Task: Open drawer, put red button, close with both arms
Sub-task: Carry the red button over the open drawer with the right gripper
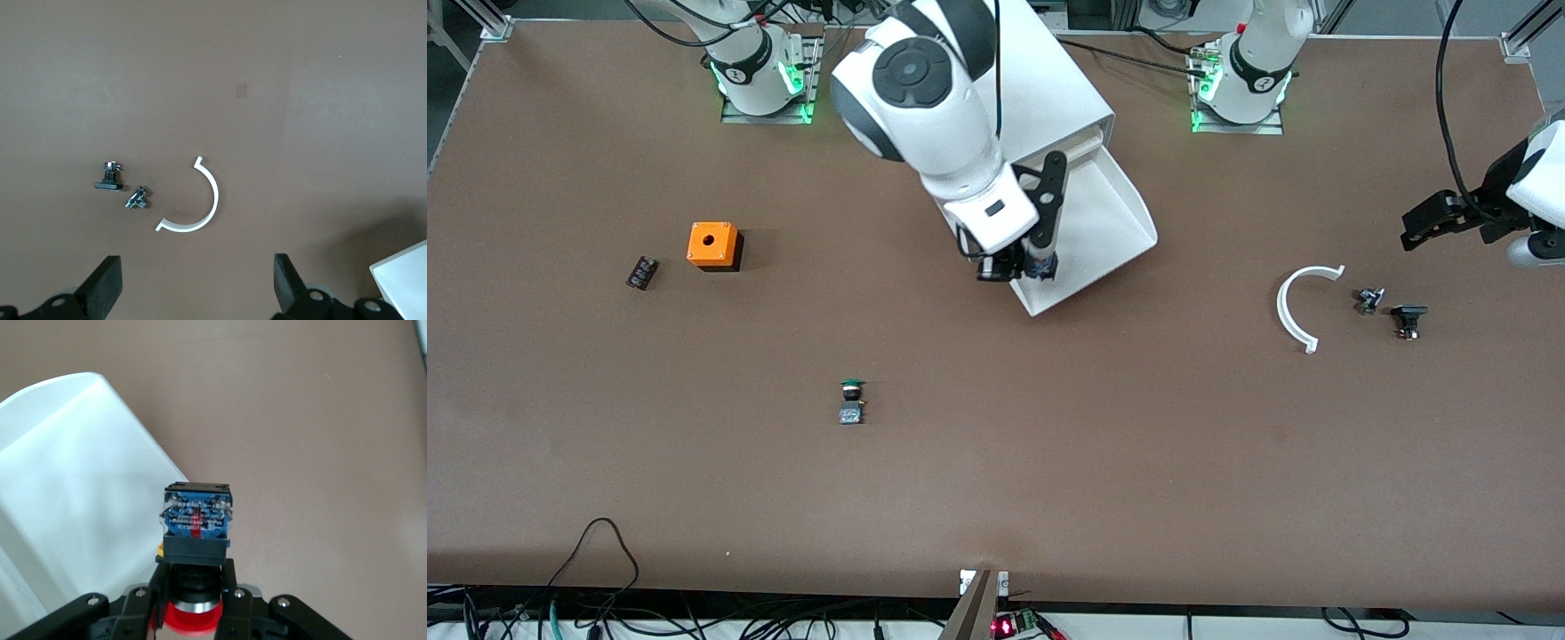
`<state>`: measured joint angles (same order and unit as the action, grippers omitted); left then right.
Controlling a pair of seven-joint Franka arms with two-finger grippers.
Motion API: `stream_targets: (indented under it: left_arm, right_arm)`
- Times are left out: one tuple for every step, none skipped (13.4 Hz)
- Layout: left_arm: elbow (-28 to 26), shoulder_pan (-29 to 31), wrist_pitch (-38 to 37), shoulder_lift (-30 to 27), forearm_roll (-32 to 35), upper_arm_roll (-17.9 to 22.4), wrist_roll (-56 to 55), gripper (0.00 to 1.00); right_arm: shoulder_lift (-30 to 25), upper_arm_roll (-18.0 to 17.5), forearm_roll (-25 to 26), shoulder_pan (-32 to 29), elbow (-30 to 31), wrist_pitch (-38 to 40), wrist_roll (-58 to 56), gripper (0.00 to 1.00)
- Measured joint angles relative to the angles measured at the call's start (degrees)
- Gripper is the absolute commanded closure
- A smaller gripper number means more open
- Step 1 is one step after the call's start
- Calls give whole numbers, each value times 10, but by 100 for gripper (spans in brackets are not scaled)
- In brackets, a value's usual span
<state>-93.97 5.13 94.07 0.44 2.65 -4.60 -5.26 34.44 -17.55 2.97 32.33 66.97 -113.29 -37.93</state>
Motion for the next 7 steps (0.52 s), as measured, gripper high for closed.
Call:
stream_targets:
  left_arm:
    - [0, 0, 0, 0, 0, 0, 0, 0]
    - [0, 0, 0, 0, 0, 0, 0, 0]
    - [0, 0, 0, 0, 0, 0, 0, 0]
    - [0, 0, 0, 0, 0, 0, 0, 0]
    - [0, 0, 0, 0, 0, 0, 0, 0]
    - [0, 0, 0, 0, 0, 0, 0, 0]
    - [0, 0, 0, 0, 0, 0, 0, 0]
  right_arm:
    - [2, 0, 7, 8, 0, 0, -27, 82]
    - [6, 0, 21, 17, 0, 0, -47, 81]
    - [10, 0, 41, 26, 0, 0, -64, 82]
    - [14, -1, 62, 36, 0, 0, -86, 82]
    - [18, -1, 75, 46, -1, 0, -106, 82]
    - [22, -1, 81, 52, -1, 0, -121, 82]
    - [28, -1, 83, 55, -1, 1, -129, 82]
